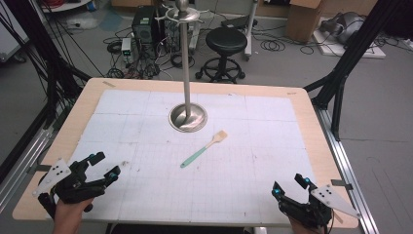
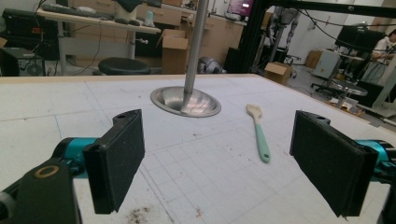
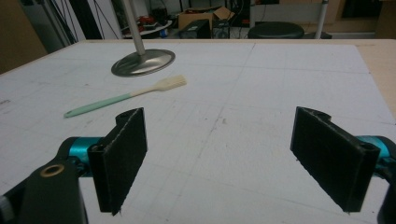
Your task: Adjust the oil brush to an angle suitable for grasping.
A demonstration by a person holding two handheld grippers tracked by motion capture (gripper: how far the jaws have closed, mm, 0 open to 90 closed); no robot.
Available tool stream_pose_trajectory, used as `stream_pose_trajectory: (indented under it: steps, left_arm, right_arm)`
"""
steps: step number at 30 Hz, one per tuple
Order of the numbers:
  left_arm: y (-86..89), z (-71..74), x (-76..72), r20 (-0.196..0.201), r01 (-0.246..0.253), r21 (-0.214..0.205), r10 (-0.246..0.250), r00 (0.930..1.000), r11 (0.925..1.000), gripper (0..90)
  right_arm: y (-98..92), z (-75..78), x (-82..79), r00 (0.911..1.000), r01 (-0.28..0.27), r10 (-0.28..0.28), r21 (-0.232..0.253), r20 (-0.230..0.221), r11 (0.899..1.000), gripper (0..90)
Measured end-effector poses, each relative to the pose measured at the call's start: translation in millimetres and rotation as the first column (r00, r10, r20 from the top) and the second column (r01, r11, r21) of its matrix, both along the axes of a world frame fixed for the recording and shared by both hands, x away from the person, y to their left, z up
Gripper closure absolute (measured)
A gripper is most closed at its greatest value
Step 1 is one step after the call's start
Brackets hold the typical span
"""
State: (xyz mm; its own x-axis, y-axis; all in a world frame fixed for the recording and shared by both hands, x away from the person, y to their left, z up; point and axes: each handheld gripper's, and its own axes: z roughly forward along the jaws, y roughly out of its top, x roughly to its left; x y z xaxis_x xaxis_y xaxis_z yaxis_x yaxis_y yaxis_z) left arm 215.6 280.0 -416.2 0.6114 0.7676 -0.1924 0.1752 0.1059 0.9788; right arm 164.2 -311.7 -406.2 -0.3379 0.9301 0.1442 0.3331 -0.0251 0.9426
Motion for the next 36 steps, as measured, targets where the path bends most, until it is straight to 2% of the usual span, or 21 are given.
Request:
stream_pose_trajectory:
  steps: [7, 13, 14, 18, 19, 23, 25, 29, 30, 31, 32, 33, 34, 35, 36]
  left_arm:
    - [-1.1, -2.2, 2.7, -0.012, -0.001, 0.003, 0.001, 0.9999, 1.0, 18.3]
    - [-0.6, -2.0, 2.3, -0.013, 0.0, 0.002, 0.0, 0.9999, 1.0, 18.3]
    - [-0.4, -1.4, 2.4, -0.012, 0.001, 0.003, -0.001, 0.9999, 1.0, 18.3]
    - [-0.9, -1.7, 1.4, -0.011, 0.013, 0.005, -0.013, 0.9999, 0.9999, 18.3]
    - [-0.8, -2.7, 2.2, -0.016, 0.017, 0.01, -0.017, 0.9997, 0.9998, 18.3]
    - [-1.9, -3.8, 3.3, -0.026, 0.023, 0.024, -0.022, 0.9994, 0.9995, 18.3]
    - [-2.5, -3.7, 3.8, -0.026, 0.022, 0.021, -0.022, 0.9994, 0.9995, 18.3]
    - [-1.0, -4.1, 4.8, -0.03, 0.022, 0.012, -0.021, 0.9993, 0.9997, 18.4]
    - [-0.3, -4.3, 4.8, -0.03, 0.022, 0.013, -0.022, 0.9993, 0.9997, 18.4]
    - [0.6, -4.7, 5.1, -0.031, 0.026, 0.013, -0.025, 0.9992, 0.9996, 18.4]
    - [0.9, -5.0, 5.0, -0.033, 0.024, 0.012, -0.023, 0.9992, 0.9996, 18.5]
    - [1.3, -5.4, 5.1, -0.034, 0.022, 0.006, -0.021, 0.9992, 0.9997, 18.6]
    - [1.8, -5.7, 5.6, -0.036, 0.019, 0.001, -0.019, 0.9992, 0.9998, 18.7]
    - [2.6, -6.1, 6.6, -0.038, 0.018, 0.0, -0.018, 0.9991, 0.9998, 18.7]
    - [3.1, -6.7, 7.6, -0.04, 0.019, -0.002, -0.019, 0.999, 0.9998, 18.7]
  right_arm:
    - [-3.3, -3.9, 4.5, 0.9999, 0.002, -0.002, 0.016, -0.016, 1.0, 17.3]
    - [1.9, -4.7, 9.6, 0.9996, -0.015, 0.015, 0.007, -0.025, 1.0, 17.6]
    - [4.4, -5.2, 15.1, 0.999, -0.039, 0.039, 0.005, -0.022, 0.999, 26.8]
    - [12.5, -4.7, 23.9, 0.9961, -0.079, 0.079, 0.006, -0.038, 0.997, 31.4]
    - [18.9, -3.6, 29.5, 0.9931, -0.109, 0.11, 0.021, -0.041, 0.994, 36.2]
    - [33.3, 1.3, 45.5, 0.9866, -0.153, 0.154, 0.037, -0.053, 0.988, 48.3]
    - [43.2, 4.6, 55.7, 0.9821, -0.174, 0.177, 0.038, -0.066, 0.984, 58.8]
    - [68.1, 12.0, 80.6, 0.9655, -0.248, 0.247, -0.005, -0.082, 0.969, 82.4]
    - [68.1, 12.0, 80.6, 0.9655, -0.248, 0.247, -0.005, -0.082, 0.969, 82.4]
    - [82.6, 16.0, 97.7, 0.9578, -0.275, 0.272, -0.024, -0.094, 0.961, 88.9]
    - [87.8, 17.2, 103.8, 0.9551, -0.283, 0.279, -0.028, -0.1, 0.959, 89.0]
    - [95.1, 18.1, 111.4, 0.9562, -0.279, 0.273, -0.042, -0.105, 0.959, 89.0]
    - [102.1, 18.9, 120.3, 0.9541, -0.286, 0.278, -0.071, -0.113, 0.956, 89.0]
    - [102.1, 18.9, 120.3, 0.9541, -0.286, 0.278, -0.071, -0.113, 0.956, 89.0]
    - [108.9, 20.2, 129.8, 0.9504, -0.294, 0.28, -0.094, -0.135, 0.951, 89.1]
